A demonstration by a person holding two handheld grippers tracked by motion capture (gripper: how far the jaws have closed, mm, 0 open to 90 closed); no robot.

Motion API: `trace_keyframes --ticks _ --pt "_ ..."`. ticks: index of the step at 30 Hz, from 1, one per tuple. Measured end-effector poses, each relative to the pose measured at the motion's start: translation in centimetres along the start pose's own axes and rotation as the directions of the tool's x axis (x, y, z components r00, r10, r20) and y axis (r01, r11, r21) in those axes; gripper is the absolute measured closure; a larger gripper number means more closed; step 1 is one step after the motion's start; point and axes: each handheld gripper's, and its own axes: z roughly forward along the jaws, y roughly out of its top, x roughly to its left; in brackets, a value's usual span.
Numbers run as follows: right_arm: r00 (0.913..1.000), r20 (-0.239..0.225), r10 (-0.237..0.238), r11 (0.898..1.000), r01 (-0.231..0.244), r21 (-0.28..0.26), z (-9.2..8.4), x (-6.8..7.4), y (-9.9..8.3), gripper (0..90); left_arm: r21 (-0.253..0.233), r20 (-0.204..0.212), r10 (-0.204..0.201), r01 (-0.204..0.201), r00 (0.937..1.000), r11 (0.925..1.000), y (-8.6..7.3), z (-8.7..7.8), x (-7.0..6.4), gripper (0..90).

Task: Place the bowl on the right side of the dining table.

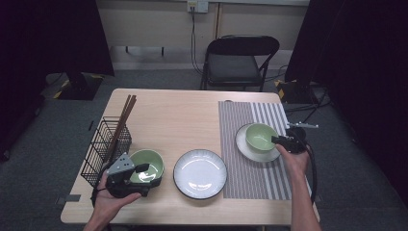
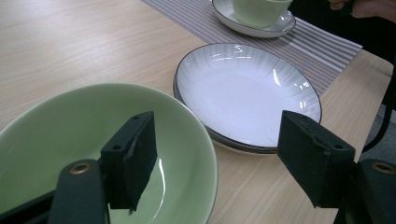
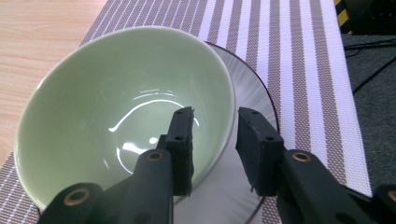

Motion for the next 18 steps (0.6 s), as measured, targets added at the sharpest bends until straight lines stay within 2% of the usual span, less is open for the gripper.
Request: trace_keyframes --ticks 5,14,18 --pt "0.9998 -0.004 0.02 1.0 -0.02 -0.008 0.3 -0.1 -0.3 73.3 0.005 0.005 -0.001 0.001 1.0 1.0 0.0 0.3 -0.2 28.1" --pt "0.997 0.051 0.058 0.998 -0.056 -0.031 1.7 0.2 0.2 82.8 0.003 0.001 -0.004 0.004 1.0 1.0 -0.1 0.1 0.0 28.1" --pt "0.9955 0.05 0.081 0.996 -0.079 -0.05 2.1 0.3 0.3 84.0 0.001 -0.001 -0.005 0.005 1.0 1.0 -0.1 0.0 0.1 28.1"
